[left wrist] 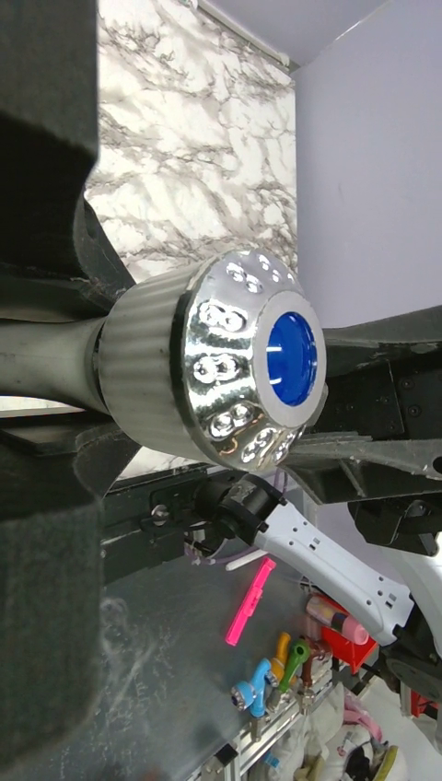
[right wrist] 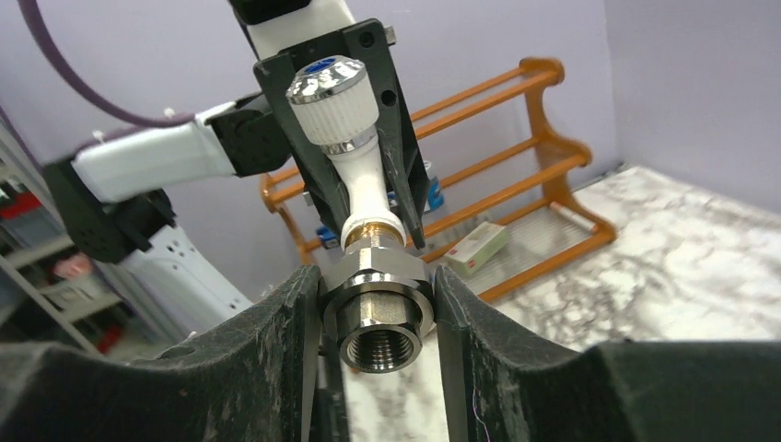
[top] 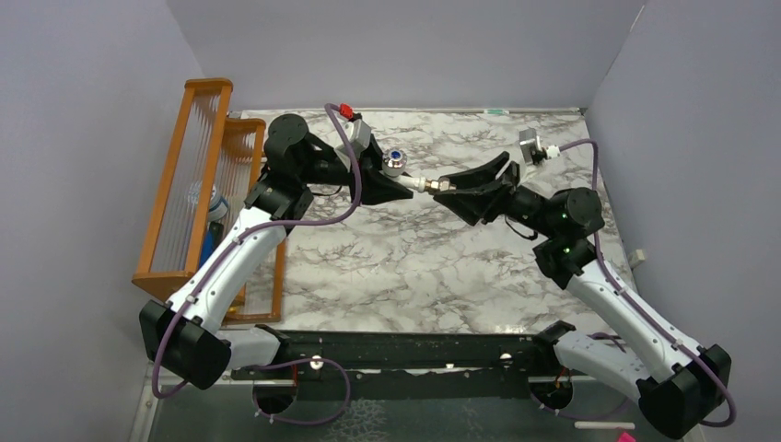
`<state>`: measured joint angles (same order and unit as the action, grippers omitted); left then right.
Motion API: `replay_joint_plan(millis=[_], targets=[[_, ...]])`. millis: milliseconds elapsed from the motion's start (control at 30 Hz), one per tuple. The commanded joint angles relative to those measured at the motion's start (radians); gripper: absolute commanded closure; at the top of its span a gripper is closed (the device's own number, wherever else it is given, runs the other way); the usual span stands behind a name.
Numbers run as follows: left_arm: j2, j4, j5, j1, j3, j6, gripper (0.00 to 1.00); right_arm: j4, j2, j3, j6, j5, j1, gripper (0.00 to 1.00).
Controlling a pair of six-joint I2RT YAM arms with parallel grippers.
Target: Install the water faucets
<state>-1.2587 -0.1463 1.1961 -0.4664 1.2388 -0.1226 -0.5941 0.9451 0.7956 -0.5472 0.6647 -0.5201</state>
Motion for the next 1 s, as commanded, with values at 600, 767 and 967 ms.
replay_joint_plan(millis=[600,767,967], targets=[[0.011,-0.007,-0.023,-0.005,0.047,0.06,1.0,-0.036,-0.047,0.065,0.242,-0.127,-0.01,0.24],[0.006,-0.014,-0.018,-0.005,0.043,0.04,1.0,-0.1,-0.056,0.056,0.508,0.044,-0.009,0.23],[0.002,0.02,-0.012,-0.005,0.053,0.029,1.0,-0.069,-0.05,0.088,0.789,0.274,-0.009,0.23]])
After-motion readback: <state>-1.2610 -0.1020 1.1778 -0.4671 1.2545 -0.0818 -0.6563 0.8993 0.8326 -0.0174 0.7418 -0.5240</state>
